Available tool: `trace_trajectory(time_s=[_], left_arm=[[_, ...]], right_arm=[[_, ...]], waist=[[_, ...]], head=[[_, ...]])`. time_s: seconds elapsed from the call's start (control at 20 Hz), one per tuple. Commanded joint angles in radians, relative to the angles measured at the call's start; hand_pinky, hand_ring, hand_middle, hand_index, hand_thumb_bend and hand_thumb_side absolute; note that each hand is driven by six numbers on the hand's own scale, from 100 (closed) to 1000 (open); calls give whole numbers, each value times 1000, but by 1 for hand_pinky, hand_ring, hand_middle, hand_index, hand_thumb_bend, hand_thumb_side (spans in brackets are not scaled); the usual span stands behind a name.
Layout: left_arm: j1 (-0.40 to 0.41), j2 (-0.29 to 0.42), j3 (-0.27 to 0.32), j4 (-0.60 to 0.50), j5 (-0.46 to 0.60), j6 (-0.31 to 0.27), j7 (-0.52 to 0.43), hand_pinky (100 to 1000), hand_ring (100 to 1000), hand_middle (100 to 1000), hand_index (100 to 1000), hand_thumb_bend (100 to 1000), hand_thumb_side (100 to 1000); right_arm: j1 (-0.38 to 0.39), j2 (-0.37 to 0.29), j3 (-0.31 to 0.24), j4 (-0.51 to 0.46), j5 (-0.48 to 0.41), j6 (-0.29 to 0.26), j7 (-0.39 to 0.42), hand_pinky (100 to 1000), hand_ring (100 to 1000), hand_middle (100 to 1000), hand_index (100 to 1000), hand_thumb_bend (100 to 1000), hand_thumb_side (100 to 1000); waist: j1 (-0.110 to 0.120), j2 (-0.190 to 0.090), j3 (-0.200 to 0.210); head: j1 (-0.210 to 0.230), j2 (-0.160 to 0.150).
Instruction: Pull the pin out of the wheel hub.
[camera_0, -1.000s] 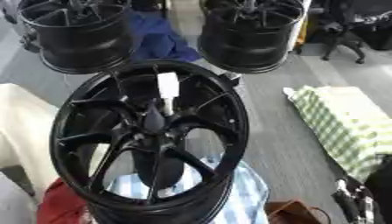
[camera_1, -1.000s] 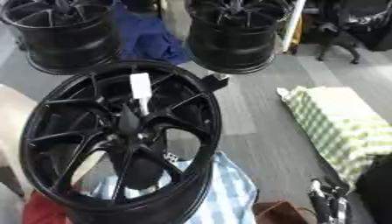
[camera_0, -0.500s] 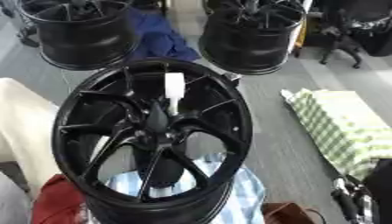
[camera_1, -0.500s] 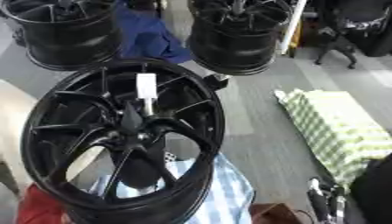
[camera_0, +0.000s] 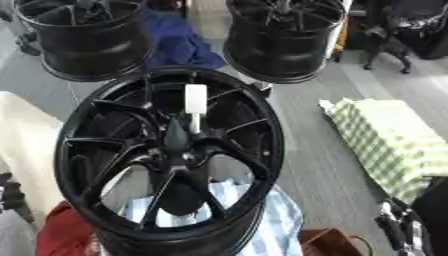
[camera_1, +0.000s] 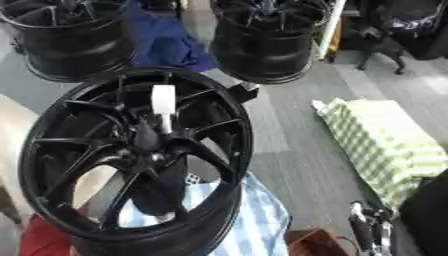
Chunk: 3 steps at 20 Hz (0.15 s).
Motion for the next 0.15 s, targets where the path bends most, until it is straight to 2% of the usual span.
trace_trajectory(time_s=[0.05, 0.15], left_arm=[[-15, 26, -34, 14, -12, -13, 58, 636, 625, 624, 797, 100, 539], [-17, 31, -46, 25, -8, -18, 75, 633, 624, 622, 796, 100, 534]], right_arm=[[-5, -20, -5, -15, -7, 1, 5, 619, 533, 584, 828, 100, 537], [-5, -21, -6, -15, -9, 2, 7, 618, 532, 583, 828, 100, 534]], waist=[[0, -4, 0], [0, -5, 0]], head=[[0, -3], [0, -3]])
